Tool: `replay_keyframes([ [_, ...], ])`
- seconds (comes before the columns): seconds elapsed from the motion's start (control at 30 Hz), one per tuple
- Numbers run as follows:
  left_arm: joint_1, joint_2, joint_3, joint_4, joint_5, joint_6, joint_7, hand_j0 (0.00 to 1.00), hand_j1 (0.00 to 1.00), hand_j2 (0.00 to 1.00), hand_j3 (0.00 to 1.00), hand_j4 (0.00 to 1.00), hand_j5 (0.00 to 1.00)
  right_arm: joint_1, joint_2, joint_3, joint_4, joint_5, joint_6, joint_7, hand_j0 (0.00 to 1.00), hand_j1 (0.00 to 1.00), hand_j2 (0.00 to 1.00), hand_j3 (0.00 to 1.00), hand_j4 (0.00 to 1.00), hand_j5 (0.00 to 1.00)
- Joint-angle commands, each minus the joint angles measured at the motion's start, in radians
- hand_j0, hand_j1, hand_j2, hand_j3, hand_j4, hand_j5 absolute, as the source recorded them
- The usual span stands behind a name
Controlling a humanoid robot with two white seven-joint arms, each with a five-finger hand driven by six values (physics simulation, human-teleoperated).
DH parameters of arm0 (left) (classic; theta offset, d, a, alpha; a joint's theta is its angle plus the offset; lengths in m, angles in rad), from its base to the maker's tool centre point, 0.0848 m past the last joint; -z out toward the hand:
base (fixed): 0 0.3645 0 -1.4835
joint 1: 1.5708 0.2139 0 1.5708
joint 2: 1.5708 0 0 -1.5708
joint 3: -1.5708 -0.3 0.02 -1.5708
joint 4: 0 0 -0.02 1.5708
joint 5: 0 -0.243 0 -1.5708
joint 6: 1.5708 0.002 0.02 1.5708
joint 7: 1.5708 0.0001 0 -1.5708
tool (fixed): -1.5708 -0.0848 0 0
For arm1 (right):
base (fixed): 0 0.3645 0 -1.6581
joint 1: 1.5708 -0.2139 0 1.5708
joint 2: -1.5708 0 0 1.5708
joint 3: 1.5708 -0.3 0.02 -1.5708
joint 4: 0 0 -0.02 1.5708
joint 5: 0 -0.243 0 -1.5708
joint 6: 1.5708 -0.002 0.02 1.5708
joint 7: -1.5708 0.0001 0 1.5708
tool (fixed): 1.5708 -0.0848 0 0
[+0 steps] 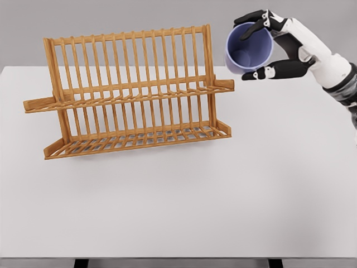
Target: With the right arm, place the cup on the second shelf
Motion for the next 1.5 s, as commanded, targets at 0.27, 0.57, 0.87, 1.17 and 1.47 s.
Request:
replay_keyframes([
  [0.27, 0.000, 0.000, 0.000, 0.000, 0.000, 0.000, 0.000, 1.00, 1.00, 1.00, 1.00, 1.00, 1.00, -0.026, 0.084, 0.030, 0.005, 0.038, 0.002, -0.001, 0.55, 0.55, 0.55, 0.55, 0.55, 0.55],
  [0.57, 0.000, 0.000, 0.000, 0.000, 0.000, 0.000, 0.000, 1.00, 1.00, 1.00, 1.00, 1.00, 1.00, -0.035, 0.149, 0.050, 0.018, 0.089, 0.002, -0.001, 0.55, 0.55, 0.55, 0.55, 0.55, 0.55],
  [0.87, 0.000, 0.000, 0.000, 0.000, 0.000, 0.000, 0.000, 1.00, 1.00, 1.00, 1.00, 1.00, 1.00, -0.034, 0.209, 0.058, 0.067, 0.138, 0.002, -0.001, 0.55, 0.55, 0.55, 0.55, 0.55, 0.55],
  [1.17, 0.000, 0.000, 0.000, 0.000, 0.000, 0.000, 0.000, 1.00, 1.00, 1.00, 1.00, 1.00, 1.00, -0.026, 0.205, 0.064, 0.069, 0.141, 0.002, -0.001, 0.56, 0.56, 0.56, 0.56, 0.56, 0.56],
  [1.47, 0.000, 0.000, 0.000, 0.000, 0.000, 0.000, 0.000, 1.00, 1.00, 1.00, 1.00, 1.00, 1.00, -0.025, 0.202, 0.064, 0.066, 0.159, 0.002, -0.001, 0.72, 0.72, 0.72, 0.72, 0.72, 0.72],
])
